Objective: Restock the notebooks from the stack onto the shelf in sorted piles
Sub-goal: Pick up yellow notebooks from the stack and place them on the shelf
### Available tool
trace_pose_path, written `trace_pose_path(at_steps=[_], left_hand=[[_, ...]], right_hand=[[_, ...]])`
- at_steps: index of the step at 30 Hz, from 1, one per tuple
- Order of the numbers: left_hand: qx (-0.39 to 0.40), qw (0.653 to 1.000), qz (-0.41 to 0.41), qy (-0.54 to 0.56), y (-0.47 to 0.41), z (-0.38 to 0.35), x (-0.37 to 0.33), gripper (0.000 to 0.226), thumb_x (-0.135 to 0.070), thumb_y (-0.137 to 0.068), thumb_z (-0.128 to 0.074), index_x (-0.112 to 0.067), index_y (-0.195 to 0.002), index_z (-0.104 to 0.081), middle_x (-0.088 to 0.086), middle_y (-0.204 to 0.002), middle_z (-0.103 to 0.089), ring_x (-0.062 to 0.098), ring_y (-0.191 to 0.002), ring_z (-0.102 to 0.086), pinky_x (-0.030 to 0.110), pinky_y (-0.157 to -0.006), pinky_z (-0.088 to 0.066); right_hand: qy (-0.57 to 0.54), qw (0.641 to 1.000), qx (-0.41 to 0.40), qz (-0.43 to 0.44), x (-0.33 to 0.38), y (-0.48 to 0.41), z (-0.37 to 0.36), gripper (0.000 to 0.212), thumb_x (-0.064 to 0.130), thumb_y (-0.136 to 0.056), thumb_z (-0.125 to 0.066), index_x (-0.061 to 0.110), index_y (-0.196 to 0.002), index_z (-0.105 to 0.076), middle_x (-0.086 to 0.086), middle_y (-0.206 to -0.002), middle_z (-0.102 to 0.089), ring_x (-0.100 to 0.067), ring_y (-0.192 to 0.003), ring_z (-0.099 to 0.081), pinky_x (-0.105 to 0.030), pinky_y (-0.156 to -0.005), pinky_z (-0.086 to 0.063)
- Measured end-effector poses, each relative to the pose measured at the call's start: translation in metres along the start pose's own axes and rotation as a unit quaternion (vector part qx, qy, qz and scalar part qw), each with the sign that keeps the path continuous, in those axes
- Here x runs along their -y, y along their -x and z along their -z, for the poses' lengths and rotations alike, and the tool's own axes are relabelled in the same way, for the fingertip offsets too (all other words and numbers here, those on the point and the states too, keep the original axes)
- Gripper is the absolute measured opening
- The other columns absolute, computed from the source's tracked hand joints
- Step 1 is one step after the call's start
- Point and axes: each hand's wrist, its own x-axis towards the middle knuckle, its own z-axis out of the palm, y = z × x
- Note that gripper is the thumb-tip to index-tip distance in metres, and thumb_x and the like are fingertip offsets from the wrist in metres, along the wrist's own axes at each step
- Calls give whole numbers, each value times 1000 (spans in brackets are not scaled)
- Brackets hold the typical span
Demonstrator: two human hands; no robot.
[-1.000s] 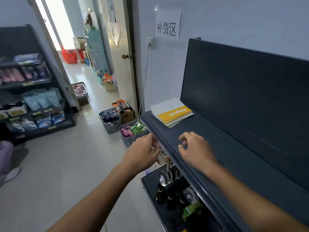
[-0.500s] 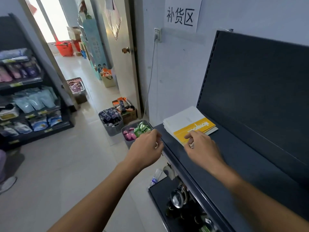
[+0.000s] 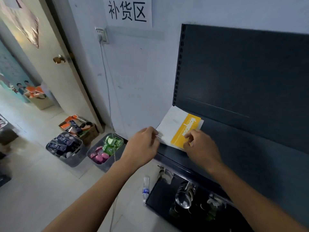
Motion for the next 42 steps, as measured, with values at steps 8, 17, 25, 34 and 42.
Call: trace_pose_path(at_steps=[8,17,25,34,42], left_hand=[[63,995,-71,34,-62,-19,-1,21,-26,-95,-53,-23,-114,-61,-9,-102,-64,12,-87,-61,35,-78,-53],[27,998,-56,-6,-134,-41,2,27,-26,-97,-56,-15,-121,-60,1,-119,-61,21,-108,-57,33,-79,-50],[47,998,-33,-39,-157,-67,11,46,-40,-97,-62,-15,-134,-51,2,-129,-52,22,-122,-47,26,-80,-41],[104,994,26,-25,-164,-80,27,50,-53,-94,-60,-14,-126,-54,2,-116,-54,23,-103,-57,31,-79,-46],[130,990,61,8,-174,-70,33,29,-38,-89,-68,-16,-105,-60,-3,-99,-65,17,-83,-61,27,-61,-45]], right_hand=[[-5,993,-45,-105,-11,-5,-3,19,29,-92,-58,27,-110,-63,10,-101,-59,-15,-89,-60,-38,-79,-54],[-13,983,-69,-172,-36,-46,-8,26,28,-95,-57,21,-120,-60,10,-99,-61,-8,-86,-60,-33,-74,-55],[-20,973,-72,-217,-47,-62,-27,26,31,-95,-57,21,-119,-62,9,-98,-61,-8,-82,-59,-26,-63,-45],[33,977,-65,-200,-36,-63,-53,33,38,-101,-47,17,-116,-67,4,-101,-48,-12,-89,-52,-29,-72,-49],[110,977,-71,-168,-15,-72,-63,42,45,-105,-34,17,-108,-65,7,-106,-42,-8,-100,-49,-21,-68,-43]])
